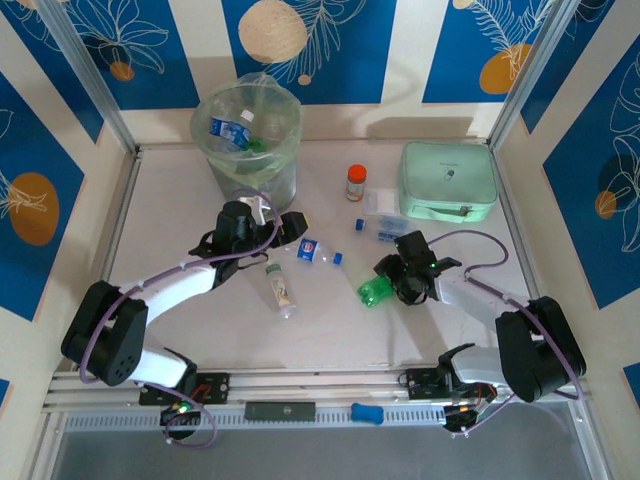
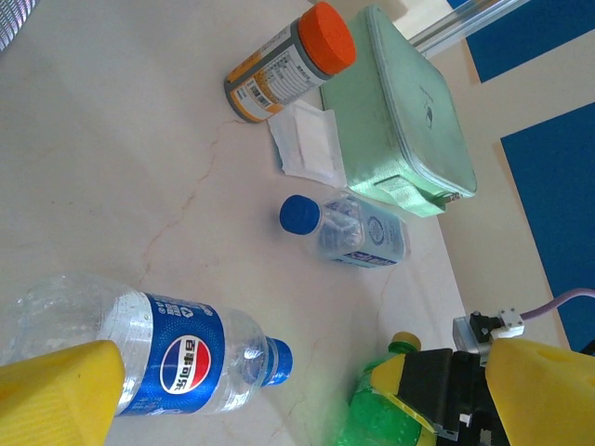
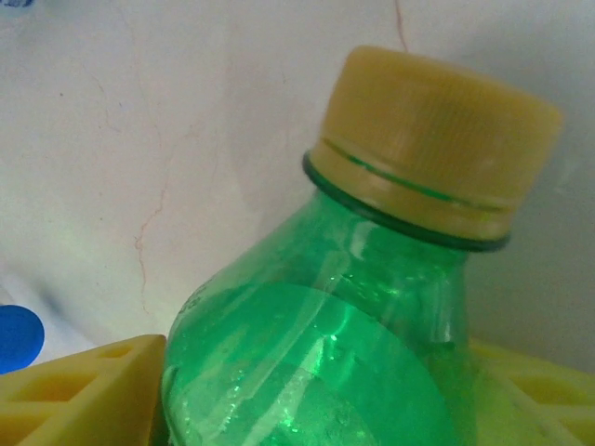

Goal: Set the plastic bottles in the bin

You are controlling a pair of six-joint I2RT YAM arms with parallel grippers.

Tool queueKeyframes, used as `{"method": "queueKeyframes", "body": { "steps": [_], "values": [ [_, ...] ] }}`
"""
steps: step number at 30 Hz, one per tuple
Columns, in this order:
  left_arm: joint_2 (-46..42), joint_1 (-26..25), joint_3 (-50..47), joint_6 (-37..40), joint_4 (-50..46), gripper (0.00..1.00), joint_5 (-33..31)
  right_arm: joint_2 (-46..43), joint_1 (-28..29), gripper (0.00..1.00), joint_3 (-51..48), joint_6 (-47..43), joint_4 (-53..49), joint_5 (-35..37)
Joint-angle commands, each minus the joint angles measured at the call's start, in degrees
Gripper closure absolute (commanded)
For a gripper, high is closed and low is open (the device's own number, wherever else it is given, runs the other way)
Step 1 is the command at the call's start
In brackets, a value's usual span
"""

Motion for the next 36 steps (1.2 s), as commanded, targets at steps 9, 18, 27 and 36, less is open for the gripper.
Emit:
{"method": "queueKeyframes", "body": {
  "steps": [9, 18, 27, 36],
  "values": [
    [0.4, -0.9, 0.6, 0.5, 1.9, 0.01, 3.6, -1.7, 0.0, 0.48, 0.8, -4.3, 2.3, -1.0],
    [5.9, -5.0, 4.9, 3.1, 3.8, 0.01, 10.7, -4.1, 1.1, 0.53, 7.8, -12.7, 3.1, -4.3],
    [12.8, -12.1, 6.5, 0.2, 10.9, 0.01, 16.6, 0.3, 2.1, 0.54, 16.6, -16.7, 4.6, -10.3],
    [15.8, -15.7, 7.5, 0.5, 12.1, 0.02, 17.8, 1.5, 2.6, 0.55, 17.4, -16.0, 8.0, -13.7]
  ]
}}
